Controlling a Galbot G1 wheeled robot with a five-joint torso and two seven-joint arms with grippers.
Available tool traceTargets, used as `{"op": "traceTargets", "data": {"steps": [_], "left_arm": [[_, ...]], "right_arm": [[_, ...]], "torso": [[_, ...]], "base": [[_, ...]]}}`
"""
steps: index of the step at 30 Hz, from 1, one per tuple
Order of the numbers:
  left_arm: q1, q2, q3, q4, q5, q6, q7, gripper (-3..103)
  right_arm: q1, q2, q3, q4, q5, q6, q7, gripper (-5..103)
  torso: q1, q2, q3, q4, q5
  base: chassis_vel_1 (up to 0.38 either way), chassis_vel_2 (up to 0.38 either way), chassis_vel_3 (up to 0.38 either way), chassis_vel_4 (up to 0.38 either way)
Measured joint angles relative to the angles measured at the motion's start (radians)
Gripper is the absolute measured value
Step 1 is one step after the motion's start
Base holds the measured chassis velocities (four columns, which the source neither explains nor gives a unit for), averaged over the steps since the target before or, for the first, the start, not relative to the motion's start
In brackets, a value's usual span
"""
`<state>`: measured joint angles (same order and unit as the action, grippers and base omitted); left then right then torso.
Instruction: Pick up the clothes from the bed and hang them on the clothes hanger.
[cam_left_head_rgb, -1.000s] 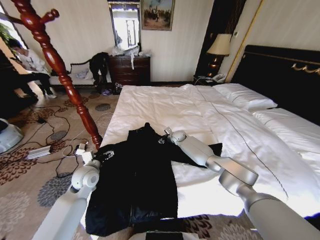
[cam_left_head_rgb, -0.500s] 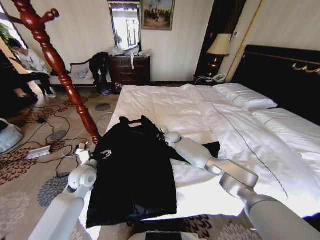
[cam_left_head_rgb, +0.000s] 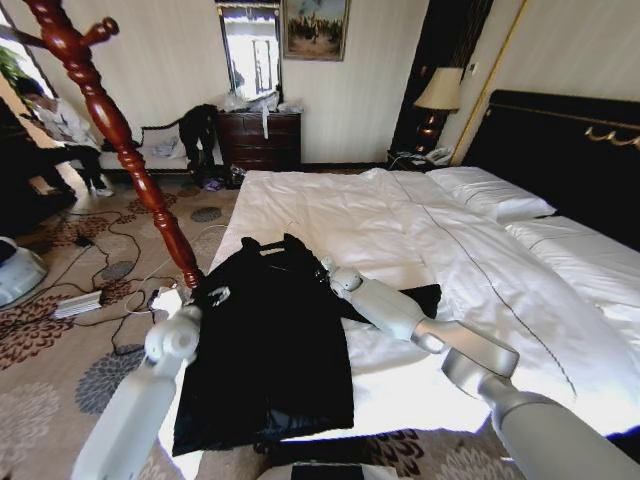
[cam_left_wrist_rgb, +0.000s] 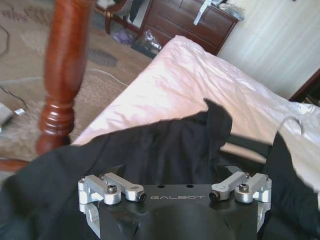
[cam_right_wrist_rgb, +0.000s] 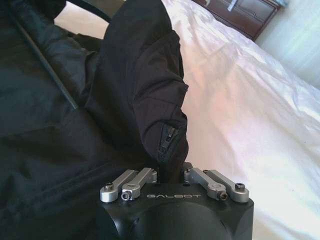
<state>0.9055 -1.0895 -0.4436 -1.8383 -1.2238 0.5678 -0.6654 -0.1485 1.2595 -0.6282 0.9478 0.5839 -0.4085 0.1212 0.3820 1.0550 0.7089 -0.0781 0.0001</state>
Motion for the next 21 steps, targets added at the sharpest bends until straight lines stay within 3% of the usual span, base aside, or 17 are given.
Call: {"op": "traceTargets", "data": {"steps": [6, 12, 15, 21], "left_arm": [[-0.216, -0.039, 0.077, 0.235, -0.003, -0.004, 0.051, 100], [-0.334, -0.080, 0.111, 0.355, 0.005, -0.008, 0.103, 100], [-0.372, -0.099, 0.120, 0.414, 0.029, -0.008, 0.113, 103], [-0.374, -0.109, 0.117, 0.469, 0.074, -0.008, 0.122, 99]], "right_arm": [[-0.012, -0.004, -0.008, 0.019, -0.055, 0.010, -0.011, 18], [-0.014, 0.006, -0.019, 0.024, -0.093, 0.027, -0.025, 18], [-0.014, 0.015, -0.024, 0.023, -0.102, 0.034, -0.027, 17], [-0.014, 0.023, -0.033, 0.027, -0.114, 0.040, -0.031, 16]], "torso": [[0.000, 0.000, 0.000, 0.0001, -0.0003], [0.000, 0.000, 0.000, -0.0001, -0.0002], [0.000, 0.000, 0.000, 0.0001, -0.0002], [0.000, 0.000, 0.000, 0.0003, -0.0002]], "base": [[0.000, 0.000, 0.000, 0.000], [0.000, 0.000, 0.000, 0.000], [0.000, 0.000, 0.000, 0.000], [0.000, 0.000, 0.000, 0.000]]}}
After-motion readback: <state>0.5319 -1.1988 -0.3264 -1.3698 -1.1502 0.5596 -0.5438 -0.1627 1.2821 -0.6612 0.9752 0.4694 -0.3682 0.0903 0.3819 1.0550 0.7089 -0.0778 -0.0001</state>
